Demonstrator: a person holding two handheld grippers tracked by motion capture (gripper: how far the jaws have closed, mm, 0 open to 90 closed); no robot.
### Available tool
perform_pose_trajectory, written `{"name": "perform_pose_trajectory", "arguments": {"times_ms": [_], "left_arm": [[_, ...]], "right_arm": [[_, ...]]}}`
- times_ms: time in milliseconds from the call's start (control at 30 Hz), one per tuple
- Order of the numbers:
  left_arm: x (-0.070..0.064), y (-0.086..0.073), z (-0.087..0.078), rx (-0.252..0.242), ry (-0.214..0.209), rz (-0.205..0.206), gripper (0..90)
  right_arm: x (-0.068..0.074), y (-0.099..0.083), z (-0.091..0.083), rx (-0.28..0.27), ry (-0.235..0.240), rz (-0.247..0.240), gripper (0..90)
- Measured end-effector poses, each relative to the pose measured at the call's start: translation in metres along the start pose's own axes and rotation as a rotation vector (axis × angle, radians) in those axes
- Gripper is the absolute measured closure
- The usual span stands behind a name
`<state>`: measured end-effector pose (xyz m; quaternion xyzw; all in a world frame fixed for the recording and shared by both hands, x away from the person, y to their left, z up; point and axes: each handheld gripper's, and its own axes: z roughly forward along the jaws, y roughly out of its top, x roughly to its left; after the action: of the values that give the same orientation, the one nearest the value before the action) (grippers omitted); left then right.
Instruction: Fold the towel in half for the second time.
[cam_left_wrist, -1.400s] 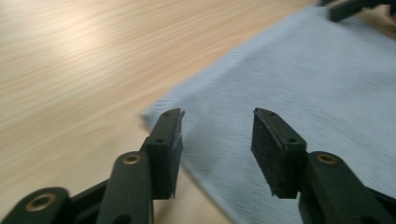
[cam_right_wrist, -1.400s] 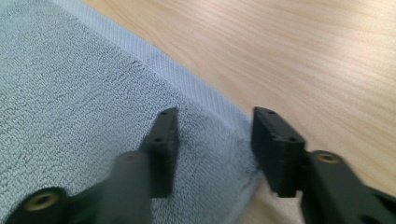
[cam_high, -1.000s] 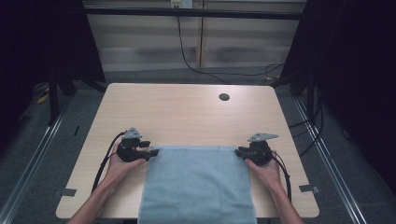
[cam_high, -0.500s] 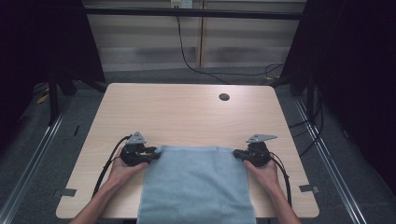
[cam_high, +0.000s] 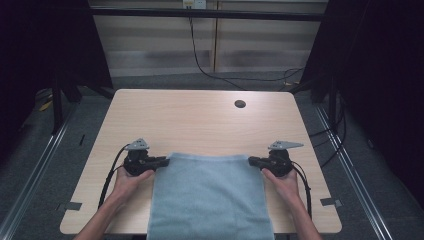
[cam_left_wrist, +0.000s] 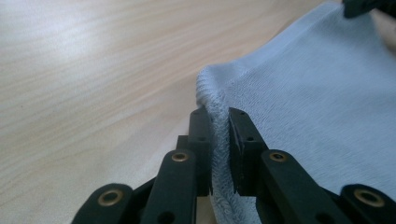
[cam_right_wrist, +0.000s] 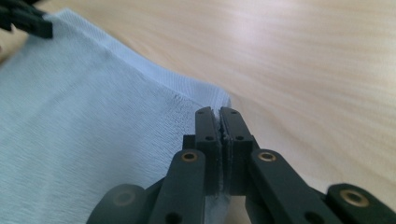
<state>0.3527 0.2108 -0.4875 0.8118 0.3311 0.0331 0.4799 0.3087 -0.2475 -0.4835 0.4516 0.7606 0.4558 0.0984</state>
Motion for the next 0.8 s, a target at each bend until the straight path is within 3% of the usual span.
{"name": "perform_pose_trajectory", "arguments": {"times_ms": [100, 200, 267, 433, 567, 800], "left_arm": [[-0.004, 0.005, -0.010, -0.022, 0.013, 0.039, 80.8], [-0.006, 0.011, -0.017, -0.063, -0.020, 0.020, 80.8], [-0.009, 0.016, -0.019, -0.075, -0.015, 0.034, 80.9], [-0.008, 0.031, -0.019, -0.139, -0.024, 0.008, 81.3], [-0.009, 0.046, -0.020, -0.148, -0.012, 0.029, 81.5], [0.001, 0.071, -0.033, -0.174, 0.009, 0.033, 81.8]], "right_arm": [[0.004, 0.007, -0.005, -0.024, 0.019, -0.016, 87.1], [0.006, 0.011, -0.010, -0.032, 0.027, -0.019, 87.2], [0.008, 0.015, -0.012, -0.044, 0.031, -0.022, 87.2], [0.010, 0.031, -0.017, -0.088, 0.040, -0.030, 87.3], [0.010, 0.046, -0.023, -0.126, 0.041, -0.030, 87.4], [0.012, 0.077, -0.027, -0.180, 0.064, -0.032, 87.5]]}}
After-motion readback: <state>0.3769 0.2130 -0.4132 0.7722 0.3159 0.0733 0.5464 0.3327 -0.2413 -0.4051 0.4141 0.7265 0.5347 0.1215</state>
